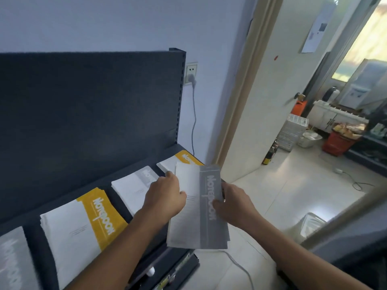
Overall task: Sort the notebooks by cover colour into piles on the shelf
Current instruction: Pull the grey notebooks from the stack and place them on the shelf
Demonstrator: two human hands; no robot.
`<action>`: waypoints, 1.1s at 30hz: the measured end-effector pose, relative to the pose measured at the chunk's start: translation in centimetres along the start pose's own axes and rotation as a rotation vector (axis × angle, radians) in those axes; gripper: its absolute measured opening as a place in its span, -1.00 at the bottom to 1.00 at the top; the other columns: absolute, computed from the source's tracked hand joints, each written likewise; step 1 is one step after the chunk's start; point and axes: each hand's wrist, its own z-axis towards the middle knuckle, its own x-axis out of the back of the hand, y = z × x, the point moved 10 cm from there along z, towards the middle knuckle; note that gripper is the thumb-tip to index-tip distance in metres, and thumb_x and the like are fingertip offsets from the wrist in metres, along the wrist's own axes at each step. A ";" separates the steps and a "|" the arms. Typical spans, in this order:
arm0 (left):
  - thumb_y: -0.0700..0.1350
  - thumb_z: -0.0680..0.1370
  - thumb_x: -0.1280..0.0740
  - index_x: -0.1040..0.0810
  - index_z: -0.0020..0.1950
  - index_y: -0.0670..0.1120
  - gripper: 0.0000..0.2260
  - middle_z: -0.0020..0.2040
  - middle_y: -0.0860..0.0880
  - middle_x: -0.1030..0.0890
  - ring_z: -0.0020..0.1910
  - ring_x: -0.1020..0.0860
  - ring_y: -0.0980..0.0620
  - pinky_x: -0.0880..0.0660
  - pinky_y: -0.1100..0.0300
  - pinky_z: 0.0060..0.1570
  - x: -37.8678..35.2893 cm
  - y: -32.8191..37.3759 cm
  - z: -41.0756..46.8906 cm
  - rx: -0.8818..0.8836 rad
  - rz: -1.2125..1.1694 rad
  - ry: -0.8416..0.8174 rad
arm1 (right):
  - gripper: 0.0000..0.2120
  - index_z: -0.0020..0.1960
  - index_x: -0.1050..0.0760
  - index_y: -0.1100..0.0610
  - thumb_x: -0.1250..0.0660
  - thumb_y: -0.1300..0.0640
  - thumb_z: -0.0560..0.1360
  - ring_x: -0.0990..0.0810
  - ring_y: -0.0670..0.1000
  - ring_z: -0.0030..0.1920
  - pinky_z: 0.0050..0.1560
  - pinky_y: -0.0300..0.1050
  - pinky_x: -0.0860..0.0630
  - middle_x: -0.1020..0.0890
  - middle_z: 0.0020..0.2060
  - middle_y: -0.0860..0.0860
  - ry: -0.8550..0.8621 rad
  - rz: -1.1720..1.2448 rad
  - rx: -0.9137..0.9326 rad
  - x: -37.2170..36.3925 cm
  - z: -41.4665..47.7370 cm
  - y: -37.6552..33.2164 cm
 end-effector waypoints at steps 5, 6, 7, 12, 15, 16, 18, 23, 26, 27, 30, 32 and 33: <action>-0.03 0.59 -0.29 -0.36 0.09 -0.17 -0.76 -0.13 -0.10 -0.50 -0.16 -0.49 -0.07 -0.31 0.17 -0.37 0.6 -2.8 2.6 0.091 -0.036 0.070 | -0.83 -0.01 -0.47 0.10 -0.26 0.12 0.41 -0.52 0.15 -0.08 -0.24 -0.08 -0.40 -0.54 -0.10 0.01 -0.022 -0.026 0.109 -1.0 5.0 -2.5; -0.03 0.59 -0.29 -0.35 0.02 -0.14 -0.80 -0.18 -0.07 -0.48 -0.22 -0.47 -0.04 -0.27 0.18 -0.41 0.8 -3.6 2.7 0.116 -0.049 0.094 | -0.85 -0.01 -0.44 0.06 -0.27 0.11 0.42 -0.50 0.13 -0.11 -0.31 -0.12 -0.35 -0.51 -0.13 -0.02 -0.036 -0.022 0.134 -1.5 5.7 -3.1; -0.04 0.58 -0.29 -0.34 -0.01 -0.11 -0.81 -0.20 -0.06 -0.48 -0.24 -0.46 -0.03 -0.25 0.17 -0.42 1.0 -4.5 2.7 0.142 -0.059 0.112 | -0.83 0.03 -0.45 0.03 -0.28 0.11 0.44 -0.47 0.09 -0.13 -0.36 -0.16 -0.29 -0.49 -0.13 -0.05 -0.048 -0.021 0.157 -1.9 6.4 -3.8; -0.03 0.56 -0.35 -0.45 0.09 -0.05 -0.83 -0.20 0.06 -0.52 -0.32 -0.42 0.16 -0.23 0.24 -0.47 2.6 -8.6 2.4 0.289 -0.103 0.225 | -0.74 0.13 -0.52 0.09 -0.27 0.12 0.45 -0.52 0.09 -0.07 -0.26 -0.11 -0.42 -0.58 -0.02 0.03 -0.127 -0.008 0.261 -4.4 9.5 -7.5; -0.04 0.58 -0.36 -0.45 0.16 -0.07 -0.78 -0.14 0.03 -0.58 -0.35 -0.40 0.21 -0.23 0.29 -0.49 2.5 -10.3 1.6 0.360 -0.132 0.262 | -0.72 0.15 -0.53 0.09 -0.26 0.13 0.45 -0.54 0.13 0.01 -0.14 -0.03 -0.48 -0.51 0.00 0.03 -0.171 -0.022 0.327 -6.1 10.7 -9.2; -0.05 0.59 -0.36 -0.45 0.18 -0.08 -0.77 -0.12 0.01 -0.60 -0.34 -0.43 0.19 -0.24 0.29 -0.48 2.3 -10.7 1.4 0.379 -0.147 0.268 | -0.70 0.17 -0.53 0.08 -0.26 0.12 0.45 -0.54 0.14 0.02 -0.14 -0.03 -0.46 -0.50 0.02 0.04 -0.181 -0.030 0.347 -6.7 11.1 -9.7; -0.06 0.59 -0.36 -0.44 0.22 -0.09 -0.75 -0.11 -0.04 -0.61 -0.25 -0.52 0.07 -0.28 0.27 -0.45 2.0 -11.7 1.0 0.430 -0.173 0.270 | -0.68 0.18 -0.54 0.05 -0.25 0.11 0.44 -0.56 0.11 -0.03 -0.21 -0.06 -0.44 -0.50 0.03 0.03 -0.208 -0.042 0.377 -7.8 11.7 -10.5; -0.08 0.60 -0.35 -0.44 0.21 -0.15 -0.75 -0.11 -0.08 -0.61 -0.16 -0.58 -0.04 -0.38 0.20 -0.36 1.4 -12.7 0.5 0.539 -0.135 0.251 | -0.82 0.05 -0.47 0.07 -0.26 0.15 0.45 -0.53 0.08 -0.18 -0.28 -0.07 -0.49 -0.47 -0.07 0.02 -0.254 -0.069 0.447 -9.5 12.7 -12.2; -0.09 0.59 -0.36 -0.45 0.15 -0.14 -0.79 -0.15 -0.06 -0.59 -0.22 -0.53 -0.01 -0.30 0.24 -0.41 1.5 -13.4 0.5 0.595 -0.092 0.264 | -0.90 -0.03 -0.41 0.10 -0.26 0.16 0.46 -0.46 0.02 -0.27 -0.40 -0.15 -0.34 -0.40 -0.13 -0.01 -0.274 -0.101 0.496 -10.5 13.0 -12.9; -0.09 0.58 -0.37 -0.45 0.11 -0.14 -0.81 -0.20 -0.03 -0.55 -0.27 -0.49 0.03 -0.24 0.27 -0.45 1.5 -13.6 0.4 0.611 -0.073 0.273 | -0.91 -0.03 -0.41 0.11 -0.26 0.16 0.47 -0.45 0.01 -0.27 -0.40 -0.16 -0.33 -0.39 -0.13 -0.01 -0.288 -0.111 0.515 -10.8 13.0 -13.1; -0.08 0.57 -0.40 -0.43 -0.01 -0.13 -0.82 -0.25 0.00 -0.48 -0.29 -0.48 0.04 -0.23 0.27 -0.45 1.1 -13.8 0.1 0.649 -0.043 0.292 | -0.90 -0.04 -0.38 0.12 -0.28 0.17 0.48 -0.46 0.05 -0.24 -0.33 -0.12 -0.38 -0.41 -0.12 0.01 -0.311 -0.131 0.572 -11.4 13.2 -13.4; -0.06 0.56 -0.40 -0.44 0.00 -0.13 -0.81 -0.17 -0.04 -0.55 -0.18 -0.56 -0.04 -0.34 0.20 -0.36 0.5 -13.8 0.0 0.660 -0.031 0.284 | -0.87 -0.03 -0.36 0.11 -0.29 0.18 0.47 -0.50 0.09 -0.19 -0.26 -0.09 -0.44 -0.43 -0.12 0.02 -0.312 -0.138 0.596 -11.7 13.3 -13.5; -0.05 0.57 -0.40 -0.46 0.03 -0.13 -0.80 -0.12 -0.06 -0.58 -0.13 -0.58 -0.06 -0.37 0.19 -0.30 0.2 -13.7 0.0 0.669 -0.009 0.276 | -0.86 -0.02 -0.35 0.11 -0.29 0.19 0.47 -0.51 0.09 -0.18 -0.24 -0.09 -0.46 -0.45 -0.13 0.02 -0.318 -0.139 0.602 -11.9 13.3 -13.4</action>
